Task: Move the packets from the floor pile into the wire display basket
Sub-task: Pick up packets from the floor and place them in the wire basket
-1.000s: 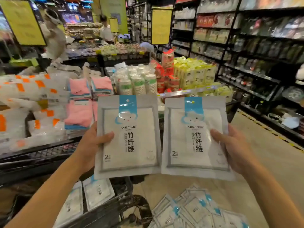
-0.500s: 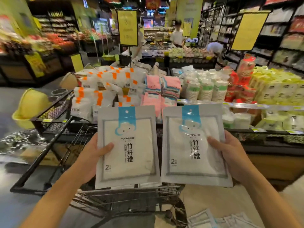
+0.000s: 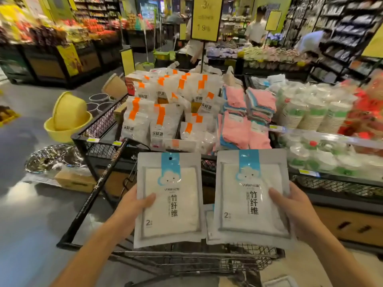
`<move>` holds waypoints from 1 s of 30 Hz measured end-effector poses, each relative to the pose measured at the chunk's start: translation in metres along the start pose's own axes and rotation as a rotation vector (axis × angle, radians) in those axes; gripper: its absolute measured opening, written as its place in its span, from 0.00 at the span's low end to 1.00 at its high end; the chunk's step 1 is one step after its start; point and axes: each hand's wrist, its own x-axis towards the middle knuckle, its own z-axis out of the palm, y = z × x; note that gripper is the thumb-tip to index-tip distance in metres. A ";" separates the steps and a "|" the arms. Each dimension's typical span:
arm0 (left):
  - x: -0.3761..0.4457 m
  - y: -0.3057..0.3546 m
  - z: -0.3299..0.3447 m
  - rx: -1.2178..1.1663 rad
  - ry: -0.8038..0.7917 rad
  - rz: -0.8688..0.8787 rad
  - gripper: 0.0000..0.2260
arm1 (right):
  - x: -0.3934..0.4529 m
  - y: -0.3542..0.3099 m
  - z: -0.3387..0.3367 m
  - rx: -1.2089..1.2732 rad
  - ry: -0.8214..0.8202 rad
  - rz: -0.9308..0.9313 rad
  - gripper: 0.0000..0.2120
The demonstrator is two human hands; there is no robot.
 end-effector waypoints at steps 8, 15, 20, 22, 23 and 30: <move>0.062 -0.048 -0.011 -0.017 0.052 -0.136 0.17 | 0.063 0.058 0.013 -0.070 -0.002 0.104 0.12; 0.124 -0.081 0.006 0.036 0.120 -0.275 0.16 | 0.135 0.107 0.021 -0.074 -0.027 0.228 0.10; 0.170 -0.122 0.019 0.102 0.188 -0.350 0.14 | 0.182 0.154 0.025 -0.110 -0.044 0.339 0.13; 0.189 -0.143 0.022 0.114 0.224 -0.393 0.14 | 0.195 0.176 0.026 -0.151 -0.045 0.392 0.12; 0.197 -0.154 0.024 0.116 0.230 -0.410 0.14 | 0.201 0.188 0.027 -0.161 -0.034 0.414 0.11; 0.259 -0.241 0.019 0.181 0.219 -0.528 0.16 | 0.238 0.286 0.042 -0.279 -0.025 0.559 0.15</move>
